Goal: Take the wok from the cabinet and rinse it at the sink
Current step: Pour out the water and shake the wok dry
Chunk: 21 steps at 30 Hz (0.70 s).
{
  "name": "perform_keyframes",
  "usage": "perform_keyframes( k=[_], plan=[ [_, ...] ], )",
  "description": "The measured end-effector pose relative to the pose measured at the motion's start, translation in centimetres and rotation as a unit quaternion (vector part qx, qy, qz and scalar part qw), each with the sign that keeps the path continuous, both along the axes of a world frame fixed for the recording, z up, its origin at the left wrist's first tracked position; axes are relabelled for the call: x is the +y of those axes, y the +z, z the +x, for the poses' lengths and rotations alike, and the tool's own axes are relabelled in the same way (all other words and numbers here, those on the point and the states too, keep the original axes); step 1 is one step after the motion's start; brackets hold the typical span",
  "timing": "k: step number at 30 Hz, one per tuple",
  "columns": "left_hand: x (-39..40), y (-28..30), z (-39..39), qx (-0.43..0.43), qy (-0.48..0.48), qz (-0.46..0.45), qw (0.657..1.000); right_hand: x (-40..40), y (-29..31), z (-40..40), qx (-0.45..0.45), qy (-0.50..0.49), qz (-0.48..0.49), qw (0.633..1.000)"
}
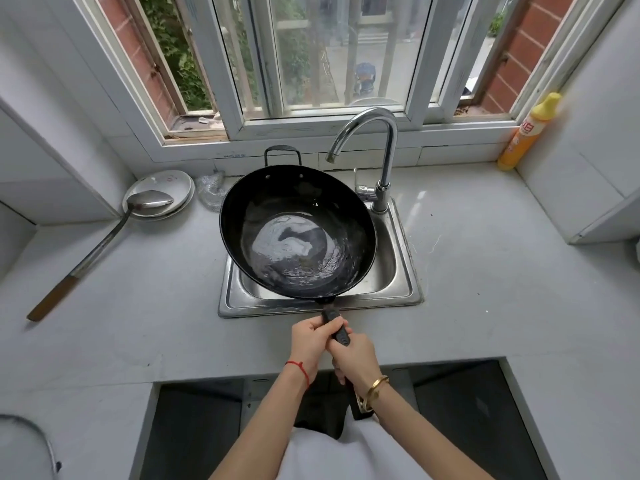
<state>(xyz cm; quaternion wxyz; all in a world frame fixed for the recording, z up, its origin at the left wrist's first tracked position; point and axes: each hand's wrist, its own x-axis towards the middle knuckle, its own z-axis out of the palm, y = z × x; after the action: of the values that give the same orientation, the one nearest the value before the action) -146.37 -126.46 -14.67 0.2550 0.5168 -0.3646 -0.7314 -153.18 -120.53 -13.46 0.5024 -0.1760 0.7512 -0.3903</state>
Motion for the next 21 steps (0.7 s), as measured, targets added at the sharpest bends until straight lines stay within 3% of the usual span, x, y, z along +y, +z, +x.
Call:
perform_keyframes(
  k=[3,15,21],
  plan=[
    [-0.2,0.4,0.3,0.001,0.0,-0.008,1.0,-0.4,0.6,0.5,-0.005,-0.012,0.003,1.0],
    [0.2,1.0,0.2,0.125,-0.01,0.085,0.988,0.3,1.3,0.3,0.142,0.032,0.021,0.989],
    [0.5,0.9,0.0,0.09,-0.028,0.062,0.994,1.0,0.8,-0.2,0.151,0.043,0.005,0.988]
  ],
)
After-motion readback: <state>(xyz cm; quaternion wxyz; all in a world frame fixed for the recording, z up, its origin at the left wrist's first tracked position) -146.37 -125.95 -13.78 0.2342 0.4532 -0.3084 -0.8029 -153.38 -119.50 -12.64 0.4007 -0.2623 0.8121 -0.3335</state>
